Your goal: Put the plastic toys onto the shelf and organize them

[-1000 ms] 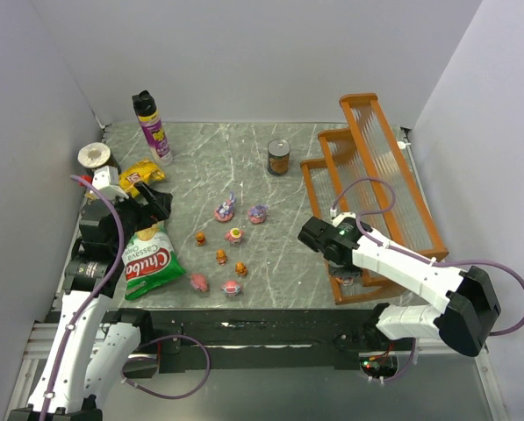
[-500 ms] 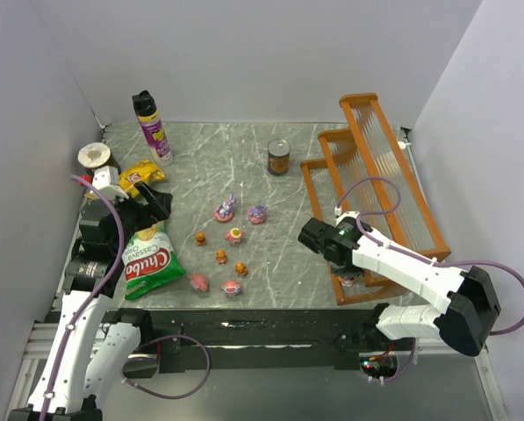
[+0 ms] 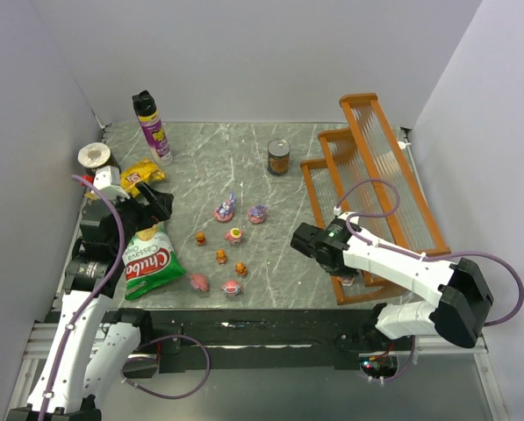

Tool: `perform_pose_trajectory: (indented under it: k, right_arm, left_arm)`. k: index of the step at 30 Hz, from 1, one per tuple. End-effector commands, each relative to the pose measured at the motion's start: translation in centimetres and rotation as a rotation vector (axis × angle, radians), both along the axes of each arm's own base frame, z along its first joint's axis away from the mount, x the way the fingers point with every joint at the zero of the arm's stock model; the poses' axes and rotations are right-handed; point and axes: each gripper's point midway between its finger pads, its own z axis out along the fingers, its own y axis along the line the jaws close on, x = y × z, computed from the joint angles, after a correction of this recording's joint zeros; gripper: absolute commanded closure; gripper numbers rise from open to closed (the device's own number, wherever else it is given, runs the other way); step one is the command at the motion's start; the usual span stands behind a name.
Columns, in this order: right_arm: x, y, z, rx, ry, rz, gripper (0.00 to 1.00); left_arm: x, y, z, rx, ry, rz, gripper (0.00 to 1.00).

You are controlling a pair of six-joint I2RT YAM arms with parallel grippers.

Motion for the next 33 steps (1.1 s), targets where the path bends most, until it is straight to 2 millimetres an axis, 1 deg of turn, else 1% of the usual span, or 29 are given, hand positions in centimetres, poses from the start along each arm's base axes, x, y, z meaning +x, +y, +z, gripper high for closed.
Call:
perform_pose_trajectory:
  k: [1, 6, 8, 9, 14, 26, 28, 30, 31, 32, 33]
  right_arm:
    - [-1.3, -2.9, 2.3, -0.134, 0.006, -0.046, 0.76]
    - [-1.6, -3.7, 2.6, -0.179, 0.008, -0.068, 0.82]
    - [-1.7, -3.8, 2.5, -0.180, 0.006, -0.076, 0.82]
    - [-1.8, -3.8, 2.4, -0.176, 0.008, -0.078, 0.85]
    - [-2.1, -3.9, 2.2, -0.174, 0.004, -0.087, 0.90]
    - [-2.3, -4.2, 1.9, -0.181, 0.000, -0.097, 0.90]
    - [-2.3, -4.3, 1.8, -0.189, 0.000, -0.098, 0.86]
    - [-2.3, -4.3, 1.8, -0.196, 0.004, -0.099, 0.79]
    - [-2.3, -4.3, 1.7, -0.196, 0.005, -0.098, 0.72]
    - [-2.3, -4.3, 1.7, -0.196, 0.007, -0.100, 0.66]
    - [-2.3, -4.2, 1.7, -0.194, 0.006, -0.101, 0.58]
  left_arm:
    - [0.0, -0.1, 1.4, -0.010, -0.036, 0.003, 0.04]
    - [0.0, -0.1, 1.4, -0.012, -0.035, 0.002, 0.04]
    - [0.0, -0.1, 1.4, -0.012, -0.034, 0.000, 0.04]
    - [0.0, -0.1, 1.4, -0.011, -0.034, -0.002, 0.04]
    - [0.1, -0.2, 1.4, -0.012, -0.034, -0.005, 0.04]
    - [0.2, -0.3, 1.1, -0.012, -0.025, -0.009, 0.04]
    - [0.2, -0.3, 1.1, -0.012, -0.023, -0.009, 0.04]
    - [0.2, -0.3, 1.0, -0.011, -0.020, -0.009, 0.04]
    - [0.2, -0.3, 1.1, -0.013, -0.021, -0.010, 0.04]
    - [0.3, -0.3, 1.0, -0.013, -0.020, -0.010, 0.04]
    - [0.3, -0.3, 1.0, -0.013, -0.021, -0.010, 0.04]
